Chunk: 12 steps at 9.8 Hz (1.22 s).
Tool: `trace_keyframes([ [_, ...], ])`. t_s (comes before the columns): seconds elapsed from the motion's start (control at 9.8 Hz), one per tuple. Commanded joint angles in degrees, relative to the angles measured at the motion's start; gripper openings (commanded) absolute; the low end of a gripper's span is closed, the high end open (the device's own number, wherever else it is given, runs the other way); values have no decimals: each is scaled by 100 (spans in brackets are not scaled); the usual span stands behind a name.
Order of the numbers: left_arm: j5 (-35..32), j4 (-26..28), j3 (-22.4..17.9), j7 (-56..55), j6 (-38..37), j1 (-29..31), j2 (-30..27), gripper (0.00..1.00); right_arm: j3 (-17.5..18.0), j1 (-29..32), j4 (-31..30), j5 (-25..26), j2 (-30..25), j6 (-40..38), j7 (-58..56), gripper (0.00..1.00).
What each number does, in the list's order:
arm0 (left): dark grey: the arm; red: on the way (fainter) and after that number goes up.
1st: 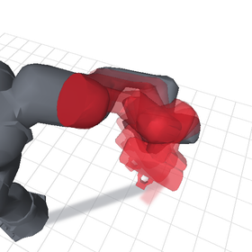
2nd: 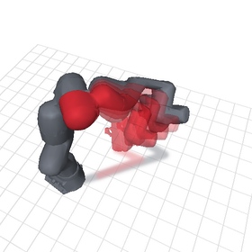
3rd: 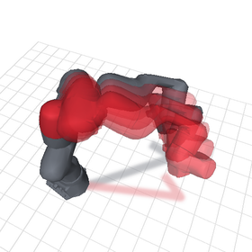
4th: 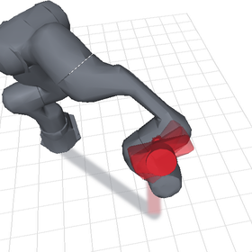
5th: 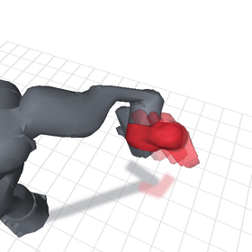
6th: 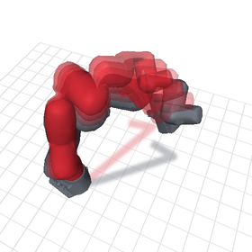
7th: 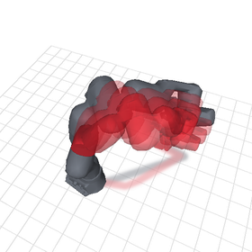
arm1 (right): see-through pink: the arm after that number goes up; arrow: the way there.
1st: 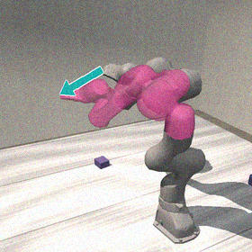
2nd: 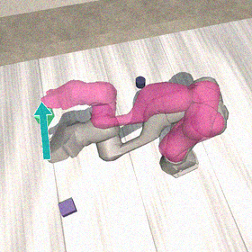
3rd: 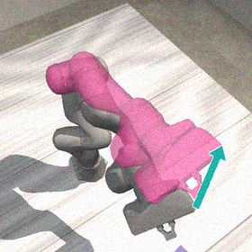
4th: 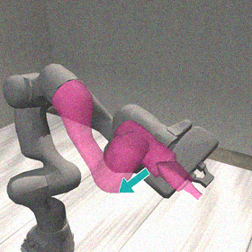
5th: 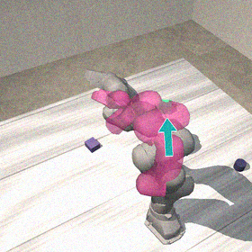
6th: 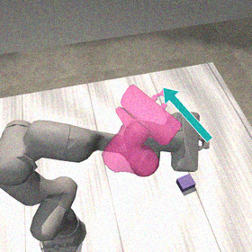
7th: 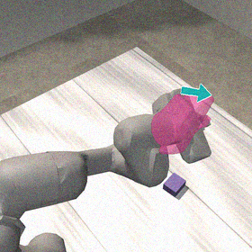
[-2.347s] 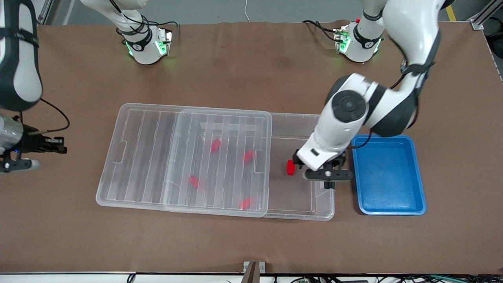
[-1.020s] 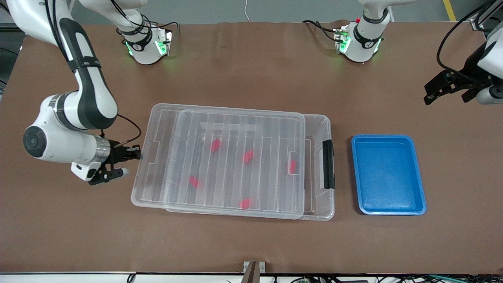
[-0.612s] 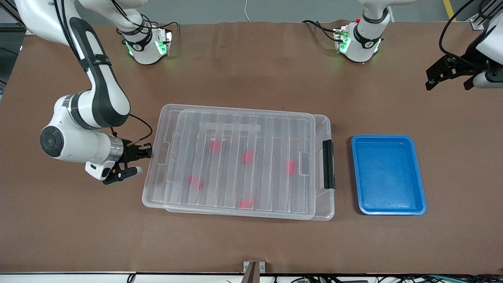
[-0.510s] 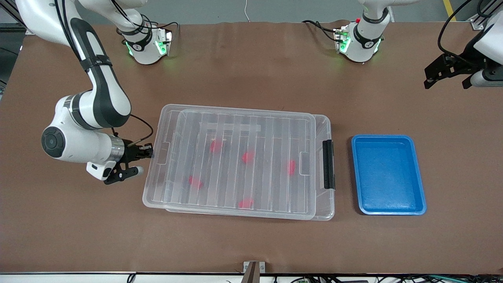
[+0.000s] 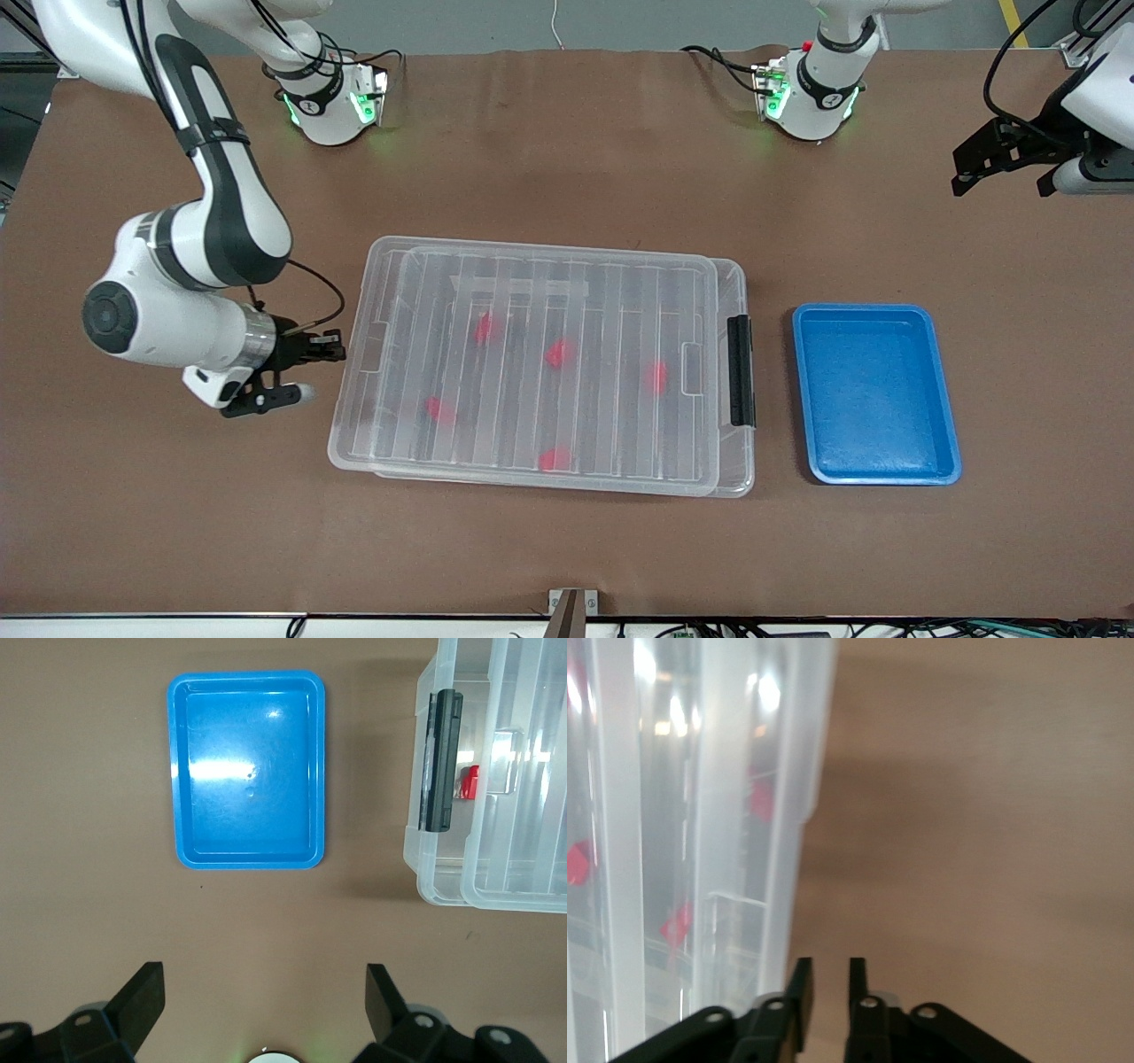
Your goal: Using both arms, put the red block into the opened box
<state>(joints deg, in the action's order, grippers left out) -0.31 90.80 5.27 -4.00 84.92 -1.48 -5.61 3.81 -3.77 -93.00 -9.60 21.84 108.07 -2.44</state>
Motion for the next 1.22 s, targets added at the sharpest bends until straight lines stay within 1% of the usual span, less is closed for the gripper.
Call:
trace_keyframes([
  [0.0,13,149,-26,13,-37,-36,25,100,-2,437,106,668,-861,-513,218,100],
  [0.1,22,131,-26,39,-37,-19,34,100,-255,455,107,679,-1231,-671,174,100],
  [0.2,31,131,-61,83,-37,-10,34,100,-493,447,115,696,-1661,-1091,174,100],
  [0.31,57,122,-61,84,-37,-10,43,100,-565,464,124,697,-2013,-1460,165,100],
  [0.41,57,105,-61,92,-37,-1,60,100,-679,473,168,705,-2252,-1882,156,100],
  [0.51,57,78,-61,84,-37,-10,69,100,-741,473,464,705,-2350,-2425,121,100],
  [0.61,57,78,-61,92,-37,-10,69,100,-750,543,571,705,-2394,-2709,112,100],
  [0.71,48,69,-61,92,-37,-10,78,100,-628,709,529,818,-2430,-2686,121,100],
  [0.82,39,34,-61,-12,-37,-19,122,100,-566,728,528,924,-2430,-2607,130,100],
  [1.12,22,-88,-52,4,-37,-19,201,100,-557,693,520,943,-2439,-2554,130,100],
])
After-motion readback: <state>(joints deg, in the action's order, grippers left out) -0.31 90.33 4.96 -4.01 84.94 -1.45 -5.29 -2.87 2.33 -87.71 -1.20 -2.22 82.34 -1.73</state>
